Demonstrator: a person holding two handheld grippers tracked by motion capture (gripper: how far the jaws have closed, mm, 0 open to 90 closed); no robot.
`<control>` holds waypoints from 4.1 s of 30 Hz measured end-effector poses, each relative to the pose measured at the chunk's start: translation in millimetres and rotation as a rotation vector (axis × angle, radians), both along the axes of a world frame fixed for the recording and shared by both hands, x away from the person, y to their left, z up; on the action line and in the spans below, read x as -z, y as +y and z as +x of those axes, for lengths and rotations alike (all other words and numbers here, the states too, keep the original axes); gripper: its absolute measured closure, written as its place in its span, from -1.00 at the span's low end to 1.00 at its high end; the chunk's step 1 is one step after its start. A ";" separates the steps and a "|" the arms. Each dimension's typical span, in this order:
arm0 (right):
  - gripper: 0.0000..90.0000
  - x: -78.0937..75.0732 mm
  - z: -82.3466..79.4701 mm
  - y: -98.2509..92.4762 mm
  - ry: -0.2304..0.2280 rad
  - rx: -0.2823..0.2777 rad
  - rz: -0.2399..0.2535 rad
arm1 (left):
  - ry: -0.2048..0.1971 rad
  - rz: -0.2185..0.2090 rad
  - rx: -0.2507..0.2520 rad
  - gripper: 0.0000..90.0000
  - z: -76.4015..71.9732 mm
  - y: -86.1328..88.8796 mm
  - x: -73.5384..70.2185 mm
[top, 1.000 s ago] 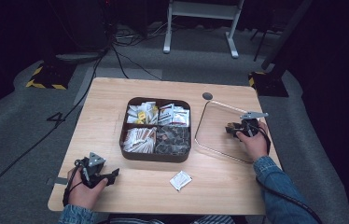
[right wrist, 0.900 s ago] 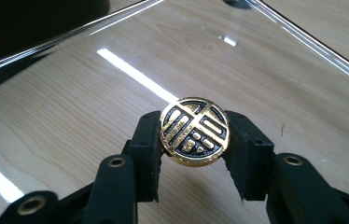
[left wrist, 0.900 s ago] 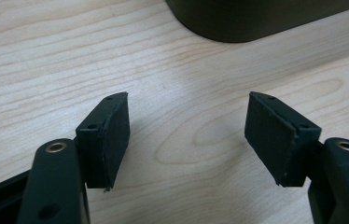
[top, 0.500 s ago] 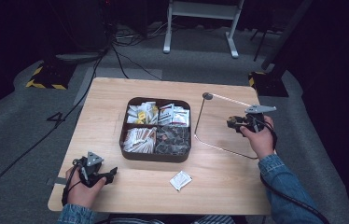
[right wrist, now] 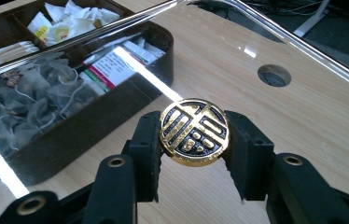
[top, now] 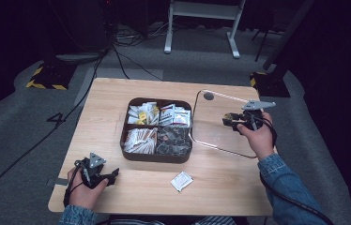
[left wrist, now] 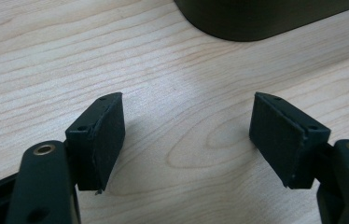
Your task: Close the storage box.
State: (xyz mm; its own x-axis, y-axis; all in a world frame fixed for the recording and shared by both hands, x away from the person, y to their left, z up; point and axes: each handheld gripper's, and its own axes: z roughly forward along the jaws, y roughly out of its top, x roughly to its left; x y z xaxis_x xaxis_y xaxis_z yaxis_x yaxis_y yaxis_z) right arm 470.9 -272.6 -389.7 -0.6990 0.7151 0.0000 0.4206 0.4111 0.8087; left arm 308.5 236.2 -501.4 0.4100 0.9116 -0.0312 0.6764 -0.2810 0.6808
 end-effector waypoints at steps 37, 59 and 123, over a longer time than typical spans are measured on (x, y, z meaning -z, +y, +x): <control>0.30 -25.7 22.0 131.7 0.032 -0.161 0.001 | -0.025 -0.013 -0.009 -0.52 -2.0 3.6 3.8; 0.30 -9.2 33.8 195.6 0.028 -0.152 0.005 | 0.002 0.001 0.053 -0.82 3.2 2.2 4.5; 0.28 52.6 24.1 234.0 0.036 -0.160 -0.065 | 0.020 0.011 0.080 -1.00 5.4 0.3 5.4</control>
State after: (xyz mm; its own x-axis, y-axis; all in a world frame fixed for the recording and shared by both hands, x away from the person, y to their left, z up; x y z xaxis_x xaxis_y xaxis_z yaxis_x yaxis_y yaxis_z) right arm 495.0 -38.6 -442.3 -0.8043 0.5941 -0.0153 0.3742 0.5263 0.7635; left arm 313.8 236.5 -506.7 0.4807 0.8764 -0.0303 0.6651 -0.3419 0.6639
